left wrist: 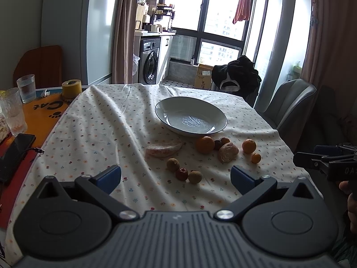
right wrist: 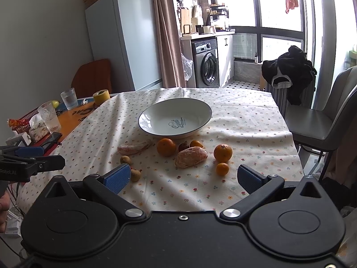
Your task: Organize fruits
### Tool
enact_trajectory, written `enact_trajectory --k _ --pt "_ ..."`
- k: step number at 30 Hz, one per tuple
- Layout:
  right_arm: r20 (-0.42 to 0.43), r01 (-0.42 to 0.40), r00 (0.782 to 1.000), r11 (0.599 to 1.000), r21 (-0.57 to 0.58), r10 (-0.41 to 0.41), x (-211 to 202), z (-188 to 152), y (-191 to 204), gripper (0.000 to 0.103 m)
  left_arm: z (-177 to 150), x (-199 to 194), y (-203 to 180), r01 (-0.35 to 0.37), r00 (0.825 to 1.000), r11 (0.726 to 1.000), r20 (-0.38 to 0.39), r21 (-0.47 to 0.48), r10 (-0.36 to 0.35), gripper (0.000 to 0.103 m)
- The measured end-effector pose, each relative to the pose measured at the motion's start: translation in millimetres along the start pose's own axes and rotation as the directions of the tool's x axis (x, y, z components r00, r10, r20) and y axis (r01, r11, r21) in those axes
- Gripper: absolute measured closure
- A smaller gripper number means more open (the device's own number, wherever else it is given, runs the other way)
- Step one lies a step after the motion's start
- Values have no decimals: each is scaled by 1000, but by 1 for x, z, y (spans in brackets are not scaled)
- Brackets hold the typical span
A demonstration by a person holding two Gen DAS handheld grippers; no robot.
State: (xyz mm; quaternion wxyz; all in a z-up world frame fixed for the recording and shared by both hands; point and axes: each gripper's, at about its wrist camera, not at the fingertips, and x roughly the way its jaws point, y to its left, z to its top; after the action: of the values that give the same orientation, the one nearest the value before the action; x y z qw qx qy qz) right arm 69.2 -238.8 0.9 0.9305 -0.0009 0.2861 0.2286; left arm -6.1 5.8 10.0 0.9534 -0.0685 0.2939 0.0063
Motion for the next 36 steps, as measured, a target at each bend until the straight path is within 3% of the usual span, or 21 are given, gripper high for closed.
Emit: enact_trajectory --k 15,27,36 --pt "12 0 1000 1000 8 -1 4 -1 -5 0 2 1 7 -13 1000 1000 10 11 13 0" --pt "4 34 999 999 -2 -34 26 -9 -16 0 -3 29 11 -19 1000 1000 -2 -19 19 0" --pt "2 7 1000 1000 16 -7 39 -14 -26 0 0 48 11 -27 1000 999 -5 -28 27 0"
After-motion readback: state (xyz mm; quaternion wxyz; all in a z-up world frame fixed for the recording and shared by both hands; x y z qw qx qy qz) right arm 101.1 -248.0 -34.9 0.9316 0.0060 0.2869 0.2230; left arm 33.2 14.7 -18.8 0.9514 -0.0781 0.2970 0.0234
